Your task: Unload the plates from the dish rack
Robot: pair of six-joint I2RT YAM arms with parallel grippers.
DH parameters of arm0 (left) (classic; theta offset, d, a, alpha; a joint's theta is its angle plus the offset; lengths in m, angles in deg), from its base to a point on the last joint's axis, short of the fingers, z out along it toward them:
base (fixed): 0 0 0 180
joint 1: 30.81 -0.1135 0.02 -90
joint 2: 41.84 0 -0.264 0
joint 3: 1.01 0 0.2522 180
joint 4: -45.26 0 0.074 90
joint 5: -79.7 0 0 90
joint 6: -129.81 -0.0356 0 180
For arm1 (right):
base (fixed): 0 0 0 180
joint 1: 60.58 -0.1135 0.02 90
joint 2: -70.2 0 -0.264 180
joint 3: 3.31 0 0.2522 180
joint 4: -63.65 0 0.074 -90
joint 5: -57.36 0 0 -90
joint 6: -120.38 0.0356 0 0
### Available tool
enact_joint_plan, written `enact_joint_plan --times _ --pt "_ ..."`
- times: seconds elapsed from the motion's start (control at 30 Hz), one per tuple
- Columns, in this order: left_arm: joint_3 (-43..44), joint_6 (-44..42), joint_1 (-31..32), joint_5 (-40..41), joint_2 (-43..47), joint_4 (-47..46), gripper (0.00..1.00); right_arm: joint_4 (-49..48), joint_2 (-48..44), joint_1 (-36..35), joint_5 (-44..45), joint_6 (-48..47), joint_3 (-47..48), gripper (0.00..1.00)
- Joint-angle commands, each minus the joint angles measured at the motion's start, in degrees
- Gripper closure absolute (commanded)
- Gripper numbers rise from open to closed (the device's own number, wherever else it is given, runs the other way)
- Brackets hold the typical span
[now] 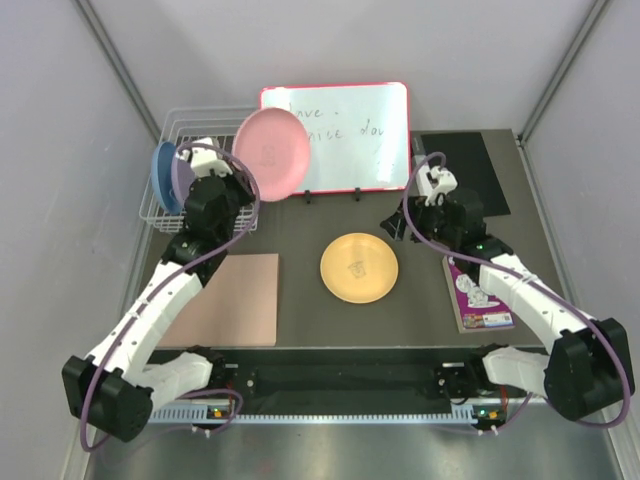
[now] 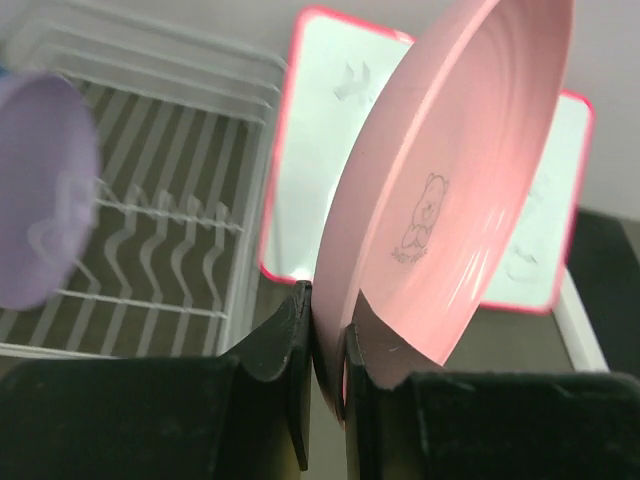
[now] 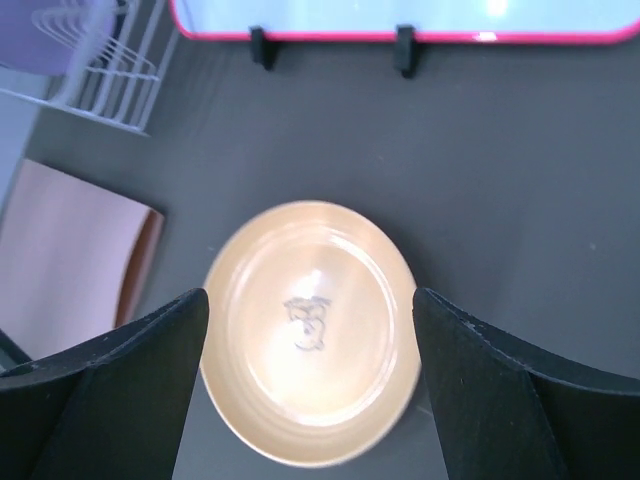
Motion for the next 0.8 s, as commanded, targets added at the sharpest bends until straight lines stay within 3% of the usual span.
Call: enact_joint_plan --times 0.0,0.4,0.53,0.6,0.67,0.73,0.77 --pt "-4.56 13.34 1.26 -17.97 0.89 1.29 1.00 -10.95 1.74 -0.51 -6.36 4.14 3.86 0.17" --pt "-11.33 19.95 9.26 -24.22 -1.30 -6.01 1.00 -20.19 10.00 -2.01 -10.24 8.19 5.10 0.17" --pt "-12.91 21.27 10.67 -26.77 -2.88 -9.25 1.00 -22.30 12.55 -2.36 -11.64 8.71 5.27 0.21" --pt "-13.70 21.80 11.55 -26.77 -2.97 -10.58 1.00 -22.30 13.26 -2.36 -11.99 8.63 5.45 0.34" --pt "-14.06 21.62 11.64 -27.04 -3.24 -11.46 1.00 -22.65 13.53 -2.36 -11.21 8.54 4.75 0.70" --pt "-13.80 21.01 11.64 -26.51 -2.98 -10.76 1.00 -23.00 12.04 -2.36 -10.15 8.36 2.73 1.00" --pt "-13.62 20.22 11.73 -26.34 -2.80 -9.97 1.00 -23.01 11.25 -2.36 -9.28 8.02 2.03 1.00"
